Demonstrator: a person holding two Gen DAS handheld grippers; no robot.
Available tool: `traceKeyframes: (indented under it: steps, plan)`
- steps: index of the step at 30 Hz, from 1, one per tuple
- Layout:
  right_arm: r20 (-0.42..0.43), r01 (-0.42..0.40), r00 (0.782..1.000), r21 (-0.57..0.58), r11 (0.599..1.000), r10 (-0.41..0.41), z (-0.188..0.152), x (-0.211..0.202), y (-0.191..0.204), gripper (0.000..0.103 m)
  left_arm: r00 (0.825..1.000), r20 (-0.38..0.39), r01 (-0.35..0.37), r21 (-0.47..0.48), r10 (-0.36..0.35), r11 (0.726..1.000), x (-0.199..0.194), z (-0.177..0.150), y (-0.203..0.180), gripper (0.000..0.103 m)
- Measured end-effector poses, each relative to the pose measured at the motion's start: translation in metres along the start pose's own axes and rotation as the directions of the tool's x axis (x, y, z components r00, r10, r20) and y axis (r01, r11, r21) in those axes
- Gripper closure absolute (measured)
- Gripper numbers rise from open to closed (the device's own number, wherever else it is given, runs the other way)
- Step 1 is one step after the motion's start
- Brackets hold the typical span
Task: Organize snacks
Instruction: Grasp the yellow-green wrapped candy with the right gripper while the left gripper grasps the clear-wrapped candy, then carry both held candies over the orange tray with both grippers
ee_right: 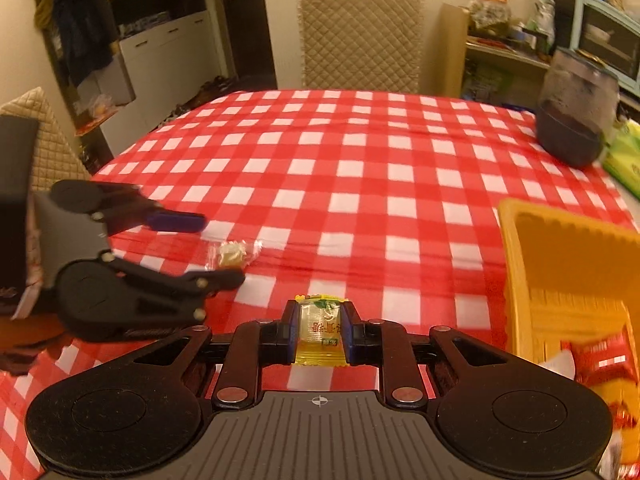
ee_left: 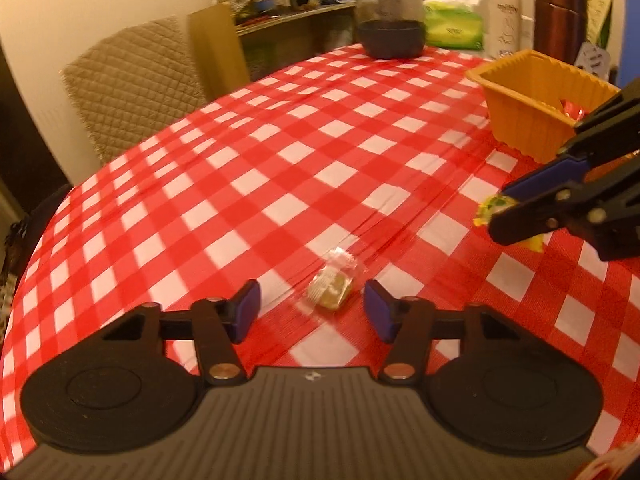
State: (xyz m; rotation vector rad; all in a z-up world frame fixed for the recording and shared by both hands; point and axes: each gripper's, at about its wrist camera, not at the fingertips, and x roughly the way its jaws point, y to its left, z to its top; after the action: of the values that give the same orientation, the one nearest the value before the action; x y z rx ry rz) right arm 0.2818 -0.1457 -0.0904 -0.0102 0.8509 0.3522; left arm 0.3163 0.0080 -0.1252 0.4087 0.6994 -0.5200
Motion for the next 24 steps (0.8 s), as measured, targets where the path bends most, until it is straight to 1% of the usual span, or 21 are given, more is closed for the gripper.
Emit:
traceKeyframes:
  steps: [1, 4, 5, 6, 8, 11, 13, 16, 21, 24]
  plan:
    - [0.001, 0.002, 1.000, 0.005, 1.000, -0.002, -0.002, -0.002, -0.002, 0.081, 1.000, -0.004, 0.005, 0.004, -0.005, 1.000, 0.002, 0.002, 0.000, 0.054]
    - [0.003, -0.001, 1.000, 0.031, 1.000, 0.001, -0.007, -0.009, -0.006, 0.081, 1.000, -0.017, 0.025, 0.015, -0.025, 1.000, 0.005, 0.007, -0.002, 0.066]
    - [0.004, -0.004, 1.000, 0.036, 0.999, 0.004, -0.008, -0.010, -0.006, 0.081, 0.999, -0.024, 0.033, 0.008, -0.033, 0.999, 0.006, 0.008, -0.002, 0.074]
    - [0.005, -0.007, 1.000, 0.041, 0.999, 0.007, -0.009, -0.012, -0.006, 0.081, 0.999, -0.032, 0.038, -0.006, -0.038, 0.999, 0.005, 0.009, -0.002, 0.079]
    - [0.008, -0.013, 1.000, 0.048, 0.999, 0.013, -0.011, -0.014, -0.004, 0.081, 0.998, -0.048, 0.036, -0.042, -0.038, 0.998, 0.003, 0.008, -0.004, 0.084]
    - [0.014, -0.016, 1.000, 0.052, 0.999, 0.015, -0.014, -0.019, -0.002, 0.081, 0.998, -0.064, 0.018, -0.096, -0.025, 0.995, -0.008, 0.003, -0.012, 0.085]
    - [0.021, -0.013, 1.000, 0.056, 0.998, 0.012, -0.017, -0.025, 0.001, 0.081, 0.997, -0.074, 0.000, -0.160, -0.012, 0.987, -0.020, -0.002, -0.017, 0.085]
    - [0.028, -0.008, 1.000, 0.069, 0.998, 0.006, -0.024, -0.036, 0.002, 0.081, 0.997, -0.080, -0.017, -0.262, -0.004, 0.965, -0.040, -0.013, -0.030, 0.085]
    - [0.033, 0.018, 0.999, 0.076, 0.997, -0.021, -0.043, -0.059, 0.007, 0.081, 0.996, -0.091, -0.051, -0.346, 0.020, 0.937, -0.075, -0.028, -0.061, 0.085]
    - [0.033, 0.026, 0.999, 0.092, 0.995, -0.029, -0.056, -0.076, 0.009, 0.081, 0.996, -0.086, -0.069, -0.409, 0.037, 0.910, -0.099, -0.035, -0.074, 0.085]
